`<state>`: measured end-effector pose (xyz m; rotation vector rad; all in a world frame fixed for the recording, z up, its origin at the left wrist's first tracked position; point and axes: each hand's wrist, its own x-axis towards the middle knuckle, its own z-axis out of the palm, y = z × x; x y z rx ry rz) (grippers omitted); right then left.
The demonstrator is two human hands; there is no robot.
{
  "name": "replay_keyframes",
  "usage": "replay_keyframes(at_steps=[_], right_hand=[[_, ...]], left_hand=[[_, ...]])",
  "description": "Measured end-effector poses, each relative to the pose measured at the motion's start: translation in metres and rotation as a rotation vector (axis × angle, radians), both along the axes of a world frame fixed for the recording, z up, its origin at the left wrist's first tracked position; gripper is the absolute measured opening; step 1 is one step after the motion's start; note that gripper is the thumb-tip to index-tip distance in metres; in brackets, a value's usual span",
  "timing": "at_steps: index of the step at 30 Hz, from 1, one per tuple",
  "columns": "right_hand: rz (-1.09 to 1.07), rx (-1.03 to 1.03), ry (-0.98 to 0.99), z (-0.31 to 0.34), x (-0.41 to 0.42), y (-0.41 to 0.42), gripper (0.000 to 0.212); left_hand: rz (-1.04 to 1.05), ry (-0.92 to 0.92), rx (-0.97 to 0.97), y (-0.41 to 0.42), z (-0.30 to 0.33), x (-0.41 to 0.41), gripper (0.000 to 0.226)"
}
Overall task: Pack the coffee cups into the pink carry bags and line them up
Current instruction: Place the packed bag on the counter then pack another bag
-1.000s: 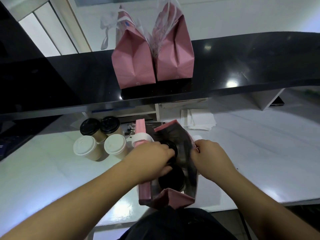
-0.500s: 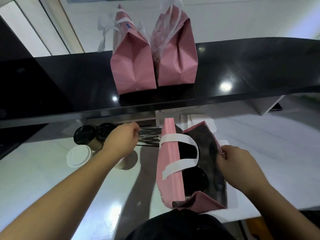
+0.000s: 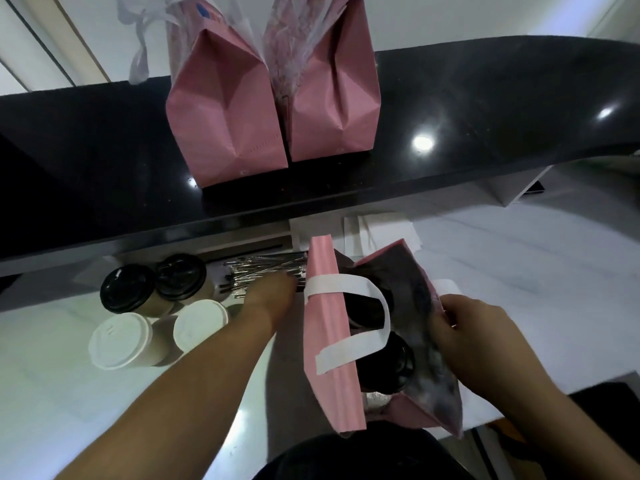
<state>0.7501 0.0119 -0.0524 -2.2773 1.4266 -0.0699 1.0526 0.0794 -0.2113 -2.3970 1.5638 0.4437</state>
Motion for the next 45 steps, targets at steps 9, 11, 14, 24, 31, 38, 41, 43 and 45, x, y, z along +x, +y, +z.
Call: replay_keyframes(at_steps=[9,11,14,24,31,38,41,43,45], right_hand=[[-0.047,0.011,-0.019,0.007,0.000,0.006,0.041],[-0.057,0.011,-0.028,0.007,0.000,0.006,0.042],[-0.065,0.015,-0.035,0.007,-0.002,0.007,0.042],[-0.077,0.000,-0.024,0.005,-0.006,0.008,0.041],[-0.059,0.005,0.014,0.006,-0.007,0.008,0.035],[-0.054,0.015,0.026,0.006,-0.004,0.008,0.031],[-0.051,0.019,0.032,0.005,-0.005,0.008,0.031],[-0.051,0.010,0.032,0.004,-0.004,0.008,0.031],[-0.045,-0.005,0.030,0.004,-0.004,0.007,0.031]], left_hand=[[0.053,0.011,-0.023,0.005,-0.020,0.007,0.030],[0.041,0.007,-0.003,0.005,-0.020,0.006,0.030],[0.060,0.042,-0.038,0.007,-0.020,0.004,0.031],[0.032,-0.092,-0.004,0.011,-0.021,-0.003,0.033],[0.014,0.058,0.019,0.004,-0.029,-0.001,0.032],[0.000,0.062,-0.012,0.002,-0.034,-0.003,0.034],[-0.010,0.050,0.002,-0.002,-0.031,-0.003,0.034],[-0.006,0.034,0.004,-0.007,-0.024,-0.002,0.034],[-0.002,0.021,-0.019,-0.013,-0.013,-0.001,0.035]])
